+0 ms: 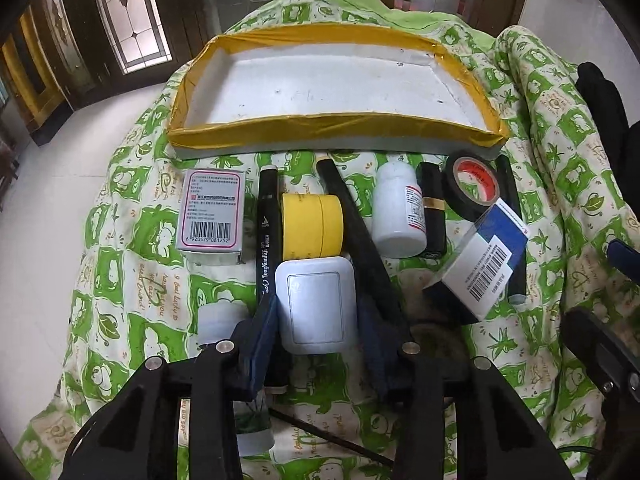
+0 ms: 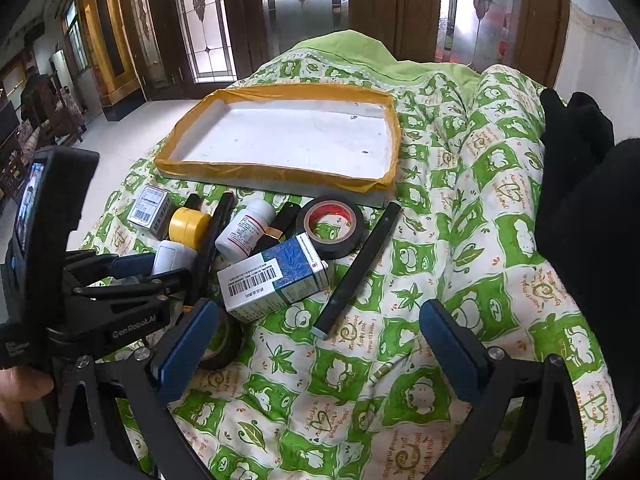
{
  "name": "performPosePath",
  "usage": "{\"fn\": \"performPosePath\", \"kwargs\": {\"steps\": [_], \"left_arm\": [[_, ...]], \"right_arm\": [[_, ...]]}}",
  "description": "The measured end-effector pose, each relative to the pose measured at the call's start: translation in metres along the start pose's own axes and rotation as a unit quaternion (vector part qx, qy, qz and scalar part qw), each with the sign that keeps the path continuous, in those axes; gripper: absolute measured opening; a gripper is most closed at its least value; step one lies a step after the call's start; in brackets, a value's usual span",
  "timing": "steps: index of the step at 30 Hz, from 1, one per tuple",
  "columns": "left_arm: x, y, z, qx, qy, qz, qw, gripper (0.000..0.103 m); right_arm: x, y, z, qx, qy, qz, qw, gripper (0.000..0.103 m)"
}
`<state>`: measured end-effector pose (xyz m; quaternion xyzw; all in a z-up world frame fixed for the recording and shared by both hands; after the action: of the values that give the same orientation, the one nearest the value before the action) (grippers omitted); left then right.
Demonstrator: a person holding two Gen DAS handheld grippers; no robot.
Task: Organize rigid objects
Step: 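Grasp the white square charger with the left tool while the right tool grasps the blue-white medicine box, then carry the charger with the left tool while the right tool carries the box into the tray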
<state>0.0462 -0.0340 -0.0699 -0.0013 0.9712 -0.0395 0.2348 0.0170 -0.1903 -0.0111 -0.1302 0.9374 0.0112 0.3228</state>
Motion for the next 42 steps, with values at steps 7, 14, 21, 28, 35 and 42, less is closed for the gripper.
{"fn": "performPosePath", "kwargs": {"steps": [7, 14, 21, 28, 35, 42], "left_arm": [[0.008, 0.003, -0.017, 0.015, -0.019, -0.003, 0.9997, 0.043], [0.009, 0.008, -0.018, 0.01, -0.014, -0.011, 0.9998, 0.043], [0.008, 0.003, -0.017, -0.004, -0.018, 0.002, 0.9998, 0.043], [0.008, 0.0, -0.02, -0.017, -0.03, 0.011, 0.9993, 0.043], [0.009, -0.004, -0.032, -0.045, -0.07, 0.03, 0.9961, 0.043], [0.01, -0.005, -0.035, -0.052, -0.079, 0.039, 0.9948, 0.043]], "right_arm": [[-0.002, 0.001, 0.002, -0.005, 0.001, 0.0, 1.0, 0.097], [-0.001, -0.004, 0.035, -0.127, 0.073, 0.113, 0.983, 0.078], [-0.01, -0.002, 0.058, -0.165, 0.098, 0.198, 0.961, 0.074], [-0.015, 0.005, 0.088, -0.163, 0.127, 0.237, 0.949, 0.064], [-0.009, -0.001, 0.089, -0.179, 0.12, 0.235, 0.948, 0.036], [-0.021, 0.006, 0.064, -0.157, 0.084, 0.184, 0.967, 0.036]]}}
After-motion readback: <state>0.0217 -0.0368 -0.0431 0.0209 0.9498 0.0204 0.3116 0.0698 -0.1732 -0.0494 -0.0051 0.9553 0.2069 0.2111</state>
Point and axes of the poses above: each gripper's, at about its wrist camera, not at the fingertips, and z roughly the way its jaws point, y to its left, x to its underside, the point moved 4 cm from there along z, roughly the way its jaws point, and after that the axes turned 7 degrees about -z, right-handed, at the moved point
